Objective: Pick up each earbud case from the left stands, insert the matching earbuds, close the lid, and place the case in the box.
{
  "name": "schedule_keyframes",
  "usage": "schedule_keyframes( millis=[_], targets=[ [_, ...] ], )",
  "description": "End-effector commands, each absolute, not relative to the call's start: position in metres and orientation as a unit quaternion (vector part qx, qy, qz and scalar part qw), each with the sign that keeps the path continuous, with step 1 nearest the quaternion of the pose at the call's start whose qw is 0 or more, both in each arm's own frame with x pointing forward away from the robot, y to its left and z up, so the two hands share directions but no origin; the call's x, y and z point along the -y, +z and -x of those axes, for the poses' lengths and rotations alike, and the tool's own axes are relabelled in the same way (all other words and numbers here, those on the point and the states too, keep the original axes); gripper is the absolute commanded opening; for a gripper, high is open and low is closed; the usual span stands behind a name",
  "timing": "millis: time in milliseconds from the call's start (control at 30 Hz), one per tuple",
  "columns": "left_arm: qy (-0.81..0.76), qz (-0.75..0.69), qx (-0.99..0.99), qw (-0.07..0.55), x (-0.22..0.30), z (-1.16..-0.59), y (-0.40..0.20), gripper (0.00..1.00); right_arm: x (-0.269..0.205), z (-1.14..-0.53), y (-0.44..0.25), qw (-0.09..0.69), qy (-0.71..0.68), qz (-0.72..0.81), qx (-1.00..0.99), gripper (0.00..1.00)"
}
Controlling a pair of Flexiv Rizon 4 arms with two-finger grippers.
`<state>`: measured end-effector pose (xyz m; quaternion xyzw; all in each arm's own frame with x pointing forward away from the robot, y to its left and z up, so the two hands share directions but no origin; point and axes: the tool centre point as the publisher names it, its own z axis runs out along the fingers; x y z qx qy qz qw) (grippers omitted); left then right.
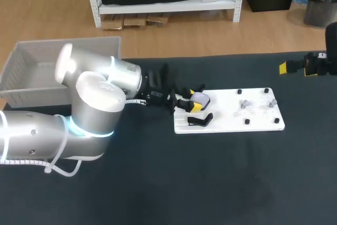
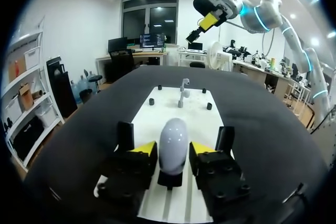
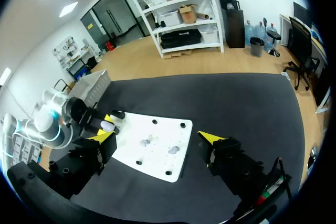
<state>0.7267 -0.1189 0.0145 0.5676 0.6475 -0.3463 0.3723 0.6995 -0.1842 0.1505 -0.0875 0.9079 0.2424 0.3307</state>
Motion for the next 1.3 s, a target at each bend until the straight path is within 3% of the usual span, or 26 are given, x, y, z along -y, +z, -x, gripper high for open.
schedule_keyframes(
  millis=[33, 367, 467, 533, 633, 1300],
  targets=[
    [-0.347, -0.569, -0.648, 0.369, 0.121, -0.729, 0.012, 0.37, 0.185, -0.7, 0.15, 0.33, 0.243, 0.088, -0.908, 1.0],
    [-0.349, -0.567, -0.65, 0.367, 0.121, -0.729, 0.01, 0.35, 0.185, -0.7, 0.15, 0.33, 0.243, 0.088, -0.908, 1.0],
    [-0.349, -0.567, -0.65, 0.367, 0.121, -0.729, 0.009, 0.31, 0.185, -0.7, 0.15, 0.33, 0.243, 0.088, -0.908, 1.0],
    [-0.349, -0.566, -0.65, 0.368, 0.121, -0.729, 0.009, 0.12, 0.185, -0.7, 0.15, 0.33, 0.243, 0.088, -0.908, 1.0],
    [-0.35, -0.566, -0.649, 0.368, 0.121, -0.729, 0.009, 0.0, 0.185, -0.7, 0.15, 0.33, 0.243, 0.088, -0.908, 1.0],
    [-0.366, -0.557, -0.629, 0.4, 0.105, -0.733, 0.054, 0.0, 0.177, -0.701, 0.148, 0.321, 0.244, 0.096, -0.91, 1.0]
  ],
)
